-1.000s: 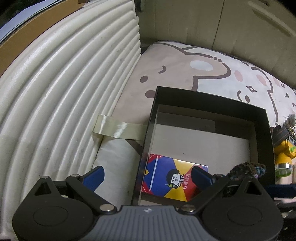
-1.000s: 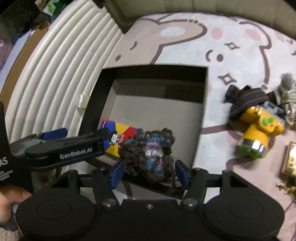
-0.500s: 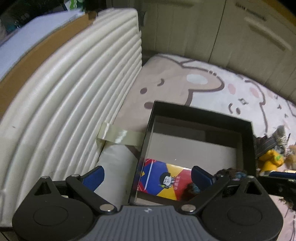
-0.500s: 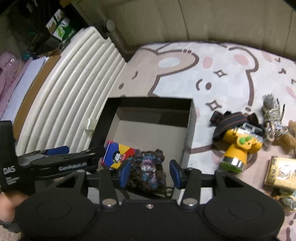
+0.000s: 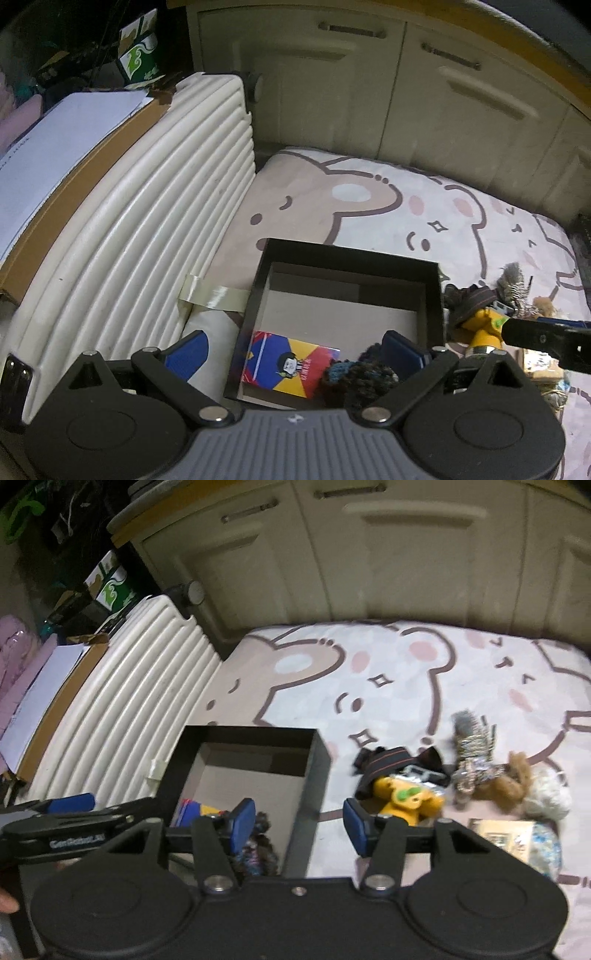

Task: Organize objects
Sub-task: 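Withdraw both open tools up out of the black box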

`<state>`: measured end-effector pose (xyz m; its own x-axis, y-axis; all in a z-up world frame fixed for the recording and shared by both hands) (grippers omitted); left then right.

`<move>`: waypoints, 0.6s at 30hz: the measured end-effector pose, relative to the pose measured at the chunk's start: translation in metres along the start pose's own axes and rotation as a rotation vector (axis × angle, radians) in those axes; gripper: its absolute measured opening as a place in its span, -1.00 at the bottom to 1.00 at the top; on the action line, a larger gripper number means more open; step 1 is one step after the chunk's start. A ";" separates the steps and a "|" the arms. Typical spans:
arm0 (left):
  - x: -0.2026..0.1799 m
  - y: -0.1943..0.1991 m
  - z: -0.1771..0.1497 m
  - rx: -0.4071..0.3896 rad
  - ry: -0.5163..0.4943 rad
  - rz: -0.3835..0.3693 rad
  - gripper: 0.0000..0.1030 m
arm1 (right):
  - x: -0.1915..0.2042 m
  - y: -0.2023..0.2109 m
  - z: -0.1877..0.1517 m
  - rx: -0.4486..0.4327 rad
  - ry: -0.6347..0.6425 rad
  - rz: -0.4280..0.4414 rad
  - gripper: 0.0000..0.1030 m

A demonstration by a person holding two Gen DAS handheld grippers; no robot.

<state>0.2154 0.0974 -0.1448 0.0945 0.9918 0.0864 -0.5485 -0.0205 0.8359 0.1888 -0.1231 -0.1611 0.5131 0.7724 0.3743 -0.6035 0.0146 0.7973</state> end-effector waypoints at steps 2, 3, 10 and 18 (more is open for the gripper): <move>-0.002 0.005 0.000 -0.006 -0.001 0.005 0.93 | -0.004 0.005 0.000 -0.013 0.003 -0.003 0.07; -0.003 0.007 0.000 -0.009 -0.001 0.009 0.93 | -0.005 0.008 0.000 -0.019 0.006 -0.003 0.08; -0.009 0.020 -0.003 -0.025 -0.001 0.017 0.94 | -0.016 0.026 -0.004 -0.064 0.023 -0.022 0.31; -0.017 0.028 -0.009 -0.028 -0.006 0.028 1.00 | -0.033 0.039 -0.008 -0.105 0.049 -0.083 0.60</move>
<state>0.1905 0.0813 -0.1276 0.0832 0.9901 0.1129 -0.5739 -0.0450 0.8177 0.1437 -0.1425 -0.1463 0.5353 0.7958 0.2831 -0.6216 0.1443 0.7699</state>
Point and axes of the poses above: each gripper's, at about its wrist camera, not at the fingertips, and y roughly against the way its jaws point, x to its left, z to its top, the point moved 9 cm from there along -y, roughly the way its jaws point, and after that the axes turned 10 degrees about -y, right-handed, at the moved point
